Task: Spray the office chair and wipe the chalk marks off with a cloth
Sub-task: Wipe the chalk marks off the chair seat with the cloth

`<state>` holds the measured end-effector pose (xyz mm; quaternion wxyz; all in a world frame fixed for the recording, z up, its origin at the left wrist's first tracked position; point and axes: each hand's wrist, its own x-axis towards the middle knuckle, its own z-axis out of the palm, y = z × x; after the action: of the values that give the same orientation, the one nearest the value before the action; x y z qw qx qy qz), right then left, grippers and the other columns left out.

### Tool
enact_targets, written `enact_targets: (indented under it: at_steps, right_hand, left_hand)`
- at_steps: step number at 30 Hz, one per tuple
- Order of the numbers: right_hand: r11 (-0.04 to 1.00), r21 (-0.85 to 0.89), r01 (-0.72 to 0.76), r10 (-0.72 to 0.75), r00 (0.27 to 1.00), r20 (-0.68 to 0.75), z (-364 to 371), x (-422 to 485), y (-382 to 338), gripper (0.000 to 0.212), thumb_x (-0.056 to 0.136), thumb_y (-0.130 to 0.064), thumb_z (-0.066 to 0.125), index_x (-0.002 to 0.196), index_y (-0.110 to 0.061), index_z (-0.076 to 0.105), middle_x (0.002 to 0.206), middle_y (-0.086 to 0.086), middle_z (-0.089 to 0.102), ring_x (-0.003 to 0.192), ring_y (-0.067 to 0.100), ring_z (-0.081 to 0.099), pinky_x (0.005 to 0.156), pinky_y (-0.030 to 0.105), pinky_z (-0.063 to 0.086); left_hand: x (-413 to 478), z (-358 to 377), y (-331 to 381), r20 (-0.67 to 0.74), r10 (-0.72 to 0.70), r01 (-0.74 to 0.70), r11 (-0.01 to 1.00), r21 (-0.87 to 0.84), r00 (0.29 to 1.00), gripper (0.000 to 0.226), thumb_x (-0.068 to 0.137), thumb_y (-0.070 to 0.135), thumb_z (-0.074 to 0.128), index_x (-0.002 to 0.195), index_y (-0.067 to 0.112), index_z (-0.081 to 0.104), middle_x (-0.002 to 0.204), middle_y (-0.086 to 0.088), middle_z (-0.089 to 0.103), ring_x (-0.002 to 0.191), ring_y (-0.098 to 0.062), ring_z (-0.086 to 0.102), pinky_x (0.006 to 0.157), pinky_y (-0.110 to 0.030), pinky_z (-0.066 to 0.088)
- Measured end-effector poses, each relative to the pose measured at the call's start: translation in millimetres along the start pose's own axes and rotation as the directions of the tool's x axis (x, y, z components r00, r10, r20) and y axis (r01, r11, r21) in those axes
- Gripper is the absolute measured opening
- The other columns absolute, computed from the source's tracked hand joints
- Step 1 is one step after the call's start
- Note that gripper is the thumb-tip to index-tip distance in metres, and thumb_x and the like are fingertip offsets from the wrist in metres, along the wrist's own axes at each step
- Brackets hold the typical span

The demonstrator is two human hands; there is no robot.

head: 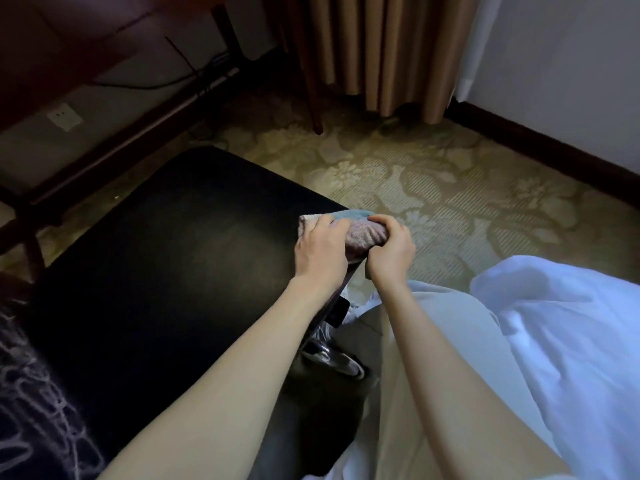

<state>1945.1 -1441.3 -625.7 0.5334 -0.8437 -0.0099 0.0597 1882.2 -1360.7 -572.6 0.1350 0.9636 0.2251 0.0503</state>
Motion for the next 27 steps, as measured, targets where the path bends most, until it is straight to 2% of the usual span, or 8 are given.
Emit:
enact_targets:
  at_steps: [4, 7, 13, 15, 18, 20, 24, 27]
  right_hand:
    - [0.993, 0.081, -0.086, 0.085, 0.996, 0.018, 7.5, 0.0, 2.8, 0.067, 0.064, 0.015, 0.036, 0.108, -0.027, 0.063, 0.114, -0.002, 0.060, 0.100, 0.015, 0.050, 0.085, 0.022, 0.037]
    - [0.981, 0.163, -0.106, 0.099, 0.994, 0.052, 9.8, -12.5, 2.8, 0.067, 0.062, 0.012, 0.034, 0.108, -0.028, 0.062, 0.113, 0.001, 0.062, 0.103, 0.018, 0.055, 0.090, 0.030, 0.045]
    - [0.993, 0.115, -0.022, 0.009, 0.994, 0.110, 5.3, -69.5, -11.1, 0.068, 0.064, 0.018, 0.037, 0.113, -0.021, 0.062, 0.114, -0.006, 0.051, 0.097, 0.004, 0.044, 0.078, -0.003, 0.028]
    - [0.995, 0.096, -0.003, -0.007, 0.995, 0.104, 10.2, -101.1, -12.8, 0.066, 0.064, 0.018, 0.039, 0.112, -0.023, 0.062, 0.113, -0.010, 0.048, 0.100, 0.008, 0.048, 0.081, 0.001, 0.031]
    - [0.999, 0.053, 0.003, -0.007, 0.996, 0.090, 22.6, -151.5, -8.8, 0.068, 0.062, 0.014, 0.041, 0.109, -0.030, 0.060, 0.120, -0.011, 0.049, 0.107, 0.016, 0.050, 0.092, 0.028, 0.042]
    - [0.998, 0.060, 0.012, -0.017, 0.995, 0.094, 29.2, -183.7, -6.5, 0.070, 0.058, 0.015, 0.041, 0.108, -0.030, 0.061, 0.124, -0.007, 0.048, 0.110, 0.018, 0.050, 0.096, 0.036, 0.043]
    - [0.997, 0.077, 0.010, -0.021, 0.989, 0.146, 32.8, -242.4, -3.4, 0.070, 0.059, 0.016, 0.042, 0.109, -0.029, 0.062, 0.128, -0.005, 0.044, 0.117, 0.018, 0.047, 0.099, 0.034, 0.042]
    - [0.997, 0.075, -0.010, -0.009, 0.971, 0.240, 31.4, -279.9, -1.3, 0.069, 0.063, 0.015, 0.043, 0.110, -0.032, 0.061, 0.126, -0.008, 0.042, 0.117, 0.014, 0.045, 0.093, 0.020, 0.037]
  left_hand:
    - [8.0, 2.9, -4.3, -0.002, 0.041, -0.041, 0.998, -0.045, 0.999, 0.041, 0.088, 0.005, 0.049, 0.126, 0.019, 0.058, 0.126, -0.004, 0.053, 0.121, -0.027, 0.039, 0.091, -0.040, 0.042]
    - [-1.7, 0.5, -9.0, -0.026, 0.048, -0.050, 0.995, -0.084, 0.999, 0.038, 0.088, 0.006, 0.048, 0.122, 0.018, 0.060, 0.124, -0.003, 0.054, 0.119, -0.025, 0.040, 0.087, -0.041, 0.045]
    - [-54.7, -16.2, -41.2, -0.058, 0.027, -0.033, 0.994, -0.106, 0.998, 0.041, 0.084, 0.000, 0.051, 0.120, 0.016, 0.060, 0.124, -0.002, 0.054, 0.112, -0.026, 0.047, 0.084, -0.043, 0.048]
    - [-80.7, -21.1, -55.8, -0.057, 0.028, -0.034, 0.993, -0.115, 0.998, 0.040, 0.082, 0.000, 0.049, 0.117, 0.014, 0.061, 0.121, -0.004, 0.056, 0.108, -0.028, 0.050, 0.081, -0.044, 0.049]
    - [-122.2, -28.3, -78.2, -0.067, 0.020, -0.027, 0.994, -0.104, 0.998, 0.041, 0.077, 0.012, 0.037, 0.110, 0.014, 0.062, 0.115, -0.004, 0.060, 0.099, -0.032, 0.056, 0.073, -0.045, 0.053]
    - [-150.8, -31.9, -92.0, -0.075, 0.004, -0.011, 0.996, -0.084, 0.997, 0.040, 0.073, 0.007, 0.042, 0.107, 0.015, 0.061, 0.114, -0.005, 0.061, 0.096, -0.032, 0.057, 0.074, -0.043, 0.054]
    - [-206.2, -39.0, -110.5, -0.110, -0.017, 0.012, 0.999, -0.045, 0.994, 0.042, 0.068, -0.007, 0.047, 0.103, 0.017, 0.051, 0.111, -0.009, 0.061, 0.094, -0.033, 0.059, 0.074, -0.041, 0.056]
    - [-240.2, -42.2, -124.8, -0.082, -0.064, 0.064, 0.998, 0.005, 0.995, 0.046, 0.064, -0.017, 0.057, 0.099, 0.013, 0.053, 0.111, -0.009, 0.058, 0.093, -0.032, 0.058, 0.071, -0.041, 0.056]
